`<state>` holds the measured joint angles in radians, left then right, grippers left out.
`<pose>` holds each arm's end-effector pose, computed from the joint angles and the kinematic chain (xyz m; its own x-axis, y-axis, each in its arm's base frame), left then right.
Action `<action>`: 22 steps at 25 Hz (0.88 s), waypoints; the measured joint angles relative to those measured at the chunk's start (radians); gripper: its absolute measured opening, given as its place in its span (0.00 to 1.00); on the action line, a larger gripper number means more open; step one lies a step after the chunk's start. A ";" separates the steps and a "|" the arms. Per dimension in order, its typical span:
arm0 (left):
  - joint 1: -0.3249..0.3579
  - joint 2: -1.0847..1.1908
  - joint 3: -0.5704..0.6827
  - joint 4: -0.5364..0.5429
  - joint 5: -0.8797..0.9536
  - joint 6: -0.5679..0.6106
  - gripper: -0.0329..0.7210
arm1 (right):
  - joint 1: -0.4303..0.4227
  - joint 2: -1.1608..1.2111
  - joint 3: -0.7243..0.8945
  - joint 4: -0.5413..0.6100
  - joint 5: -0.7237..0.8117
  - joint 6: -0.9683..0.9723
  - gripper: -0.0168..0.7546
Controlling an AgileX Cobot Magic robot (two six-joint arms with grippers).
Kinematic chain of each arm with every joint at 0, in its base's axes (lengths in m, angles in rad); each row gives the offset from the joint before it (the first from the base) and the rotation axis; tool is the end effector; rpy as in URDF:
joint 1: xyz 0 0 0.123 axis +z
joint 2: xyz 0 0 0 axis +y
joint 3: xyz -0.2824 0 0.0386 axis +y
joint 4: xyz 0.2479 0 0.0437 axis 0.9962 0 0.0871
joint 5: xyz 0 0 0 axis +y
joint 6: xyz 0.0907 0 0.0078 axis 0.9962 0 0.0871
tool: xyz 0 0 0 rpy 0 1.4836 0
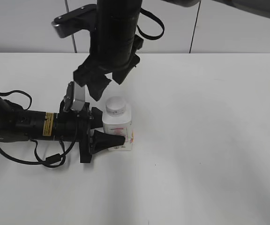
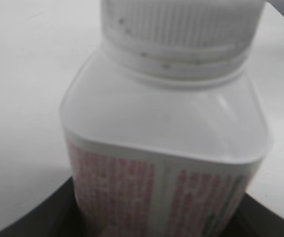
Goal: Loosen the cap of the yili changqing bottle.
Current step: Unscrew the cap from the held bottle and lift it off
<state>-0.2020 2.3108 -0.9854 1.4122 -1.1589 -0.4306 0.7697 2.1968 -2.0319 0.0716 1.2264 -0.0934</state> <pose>0.3224 -0.1501 0.0454 -0.1097 0.3219 -0.9404 0.9907 0.1120 -0.0772 0.3349 0.3331 0.2440 -0.6420 -0.7182 -0.2682 -0.7533 0.6560 0.0465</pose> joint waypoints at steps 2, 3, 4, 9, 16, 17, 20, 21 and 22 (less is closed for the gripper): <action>0.000 0.000 0.000 0.000 0.000 0.000 0.57 | 0.000 0.000 0.000 -0.004 0.000 0.210 0.74; 0.000 0.000 0.000 0.000 0.000 0.000 0.57 | 0.000 0.000 0.000 -0.003 0.000 0.272 0.74; 0.000 0.000 0.000 0.000 0.000 0.000 0.57 | 0.000 0.000 0.000 0.003 0.000 0.330 0.74; 0.000 0.000 0.000 -0.002 0.000 0.000 0.57 | 0.000 0.000 0.008 0.017 -0.001 0.428 0.74; 0.000 0.000 0.000 -0.002 0.000 0.000 0.57 | 0.000 0.000 0.063 0.003 -0.001 0.463 0.74; 0.000 0.000 0.000 -0.002 0.000 0.000 0.57 | 0.000 0.000 0.064 -0.002 -0.001 0.470 0.74; 0.000 0.000 0.000 -0.002 0.000 0.000 0.57 | 0.000 0.000 0.065 -0.014 -0.001 0.480 0.74; 0.000 0.000 0.000 -0.002 0.000 0.000 0.57 | 0.000 0.000 0.066 -0.018 -0.001 0.482 0.74; 0.000 0.000 0.000 -0.002 0.000 0.000 0.57 | 0.000 0.000 0.068 -0.020 -0.001 0.482 0.74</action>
<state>-0.2020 2.3108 -0.9854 1.4102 -1.1589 -0.4306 0.7697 2.1968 -1.9637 0.0512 1.2253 0.3888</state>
